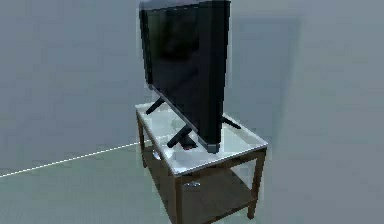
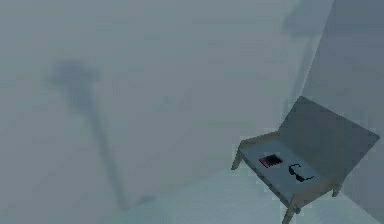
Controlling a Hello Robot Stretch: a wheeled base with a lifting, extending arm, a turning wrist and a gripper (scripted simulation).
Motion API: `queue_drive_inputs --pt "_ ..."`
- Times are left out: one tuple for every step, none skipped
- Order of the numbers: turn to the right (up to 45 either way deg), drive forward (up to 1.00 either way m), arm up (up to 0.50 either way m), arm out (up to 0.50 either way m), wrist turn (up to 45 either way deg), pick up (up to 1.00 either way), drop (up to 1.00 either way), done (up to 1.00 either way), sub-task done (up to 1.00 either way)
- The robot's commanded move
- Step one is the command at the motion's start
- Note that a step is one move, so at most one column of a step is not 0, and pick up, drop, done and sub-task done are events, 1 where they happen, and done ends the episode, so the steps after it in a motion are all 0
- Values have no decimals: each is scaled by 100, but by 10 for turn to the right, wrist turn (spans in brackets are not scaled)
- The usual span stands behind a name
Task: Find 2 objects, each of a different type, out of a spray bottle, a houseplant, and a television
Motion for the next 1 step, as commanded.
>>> queue_drive_inputs --pt "-450 0 0 0 0 0 0 0 0"
